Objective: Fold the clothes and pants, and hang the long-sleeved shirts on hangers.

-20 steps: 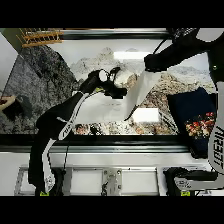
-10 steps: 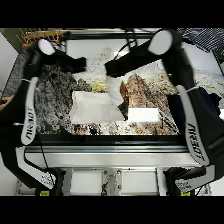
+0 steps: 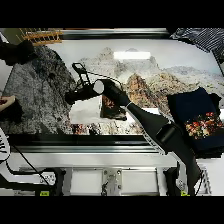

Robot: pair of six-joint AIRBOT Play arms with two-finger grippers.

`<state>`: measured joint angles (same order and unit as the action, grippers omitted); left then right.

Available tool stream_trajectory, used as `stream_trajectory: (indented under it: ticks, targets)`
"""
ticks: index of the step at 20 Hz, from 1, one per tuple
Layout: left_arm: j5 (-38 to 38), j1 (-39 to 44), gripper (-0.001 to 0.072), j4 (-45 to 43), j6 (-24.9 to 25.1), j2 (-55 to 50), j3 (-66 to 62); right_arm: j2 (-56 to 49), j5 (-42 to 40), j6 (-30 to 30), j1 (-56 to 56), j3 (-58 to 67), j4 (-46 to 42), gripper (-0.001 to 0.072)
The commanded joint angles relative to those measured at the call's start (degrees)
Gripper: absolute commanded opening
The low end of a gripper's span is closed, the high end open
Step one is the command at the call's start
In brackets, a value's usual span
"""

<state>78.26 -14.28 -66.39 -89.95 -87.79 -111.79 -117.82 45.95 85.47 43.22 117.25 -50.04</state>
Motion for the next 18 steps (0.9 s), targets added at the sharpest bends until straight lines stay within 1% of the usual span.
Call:
stream_trajectory:
  ticks: [1, 3, 5, 7, 8, 9, 11, 12, 15, 18]
  targets:
    - [-1.16, -1.64, 0.0008, -0.04, 0.17, 3.26, 2.38, -0.50, -0.33, -1.57, -1.40, -0.04, 4.22, 0.0711]
    - [-6.21, -0.55, 0.0008, -0.09, 0.17, 7.23, 9.86, 4.15, 4.04, -2.58, -4.92, -3.13, -1.46, 0.0711]
    - [-10.10, 0.90, 0.0008, -0.07, 0.28, 11.78, 19.39, 10.80, 8.28, -2.62, -9.18, -10.60, -9.88, 0.0711]
    - [-12.81, 3.34, 0.0008, -0.02, 1.84, 16.17, 30.03, 18.29, 10.54, -2.84, -14.38, -21.64, -17.62, 0.0711]
    - [-13.92, 4.68, 0.0008, 0.00, 2.21, 17.94, 34.62, 21.88, 11.08, -3.02, -17.62, -27.80, -20.04, 0.0711]
    - [-14.95, 6.14, 0.0008, 0.04, 2.58, 19.43, 38.82, 24.70, 11.13, -3.02, -20.81, -33.42, -20.46, 0.0711]
    - [-17.33, 9.22, 0.0008, 0.02, 2.71, 21.79, 45.68, 27.98, 11.06, -3.02, -27.21, -42.99, -17.84, 0.0712]
    - [-18.38, 10.71, 0.0008, 0.00, 2.73, 22.51, 48.09, 28.13, 11.06, -3.28, -30.05, -46.36, -14.10, 0.0711]
    - [-20.63, 13.75, 0.0008, 0.07, 2.71, 23.28, 51.93, 25.57, 7.93, -9.64, -34.64, -52.17, 1.40, 0.0712]
    - [-20.44, 15.85, 0.0008, 0.15, 2.71, 22.25, 51.89, 20.57, 5.42, -16.00, -33.99, -52.48, 14.51, 0.0711]
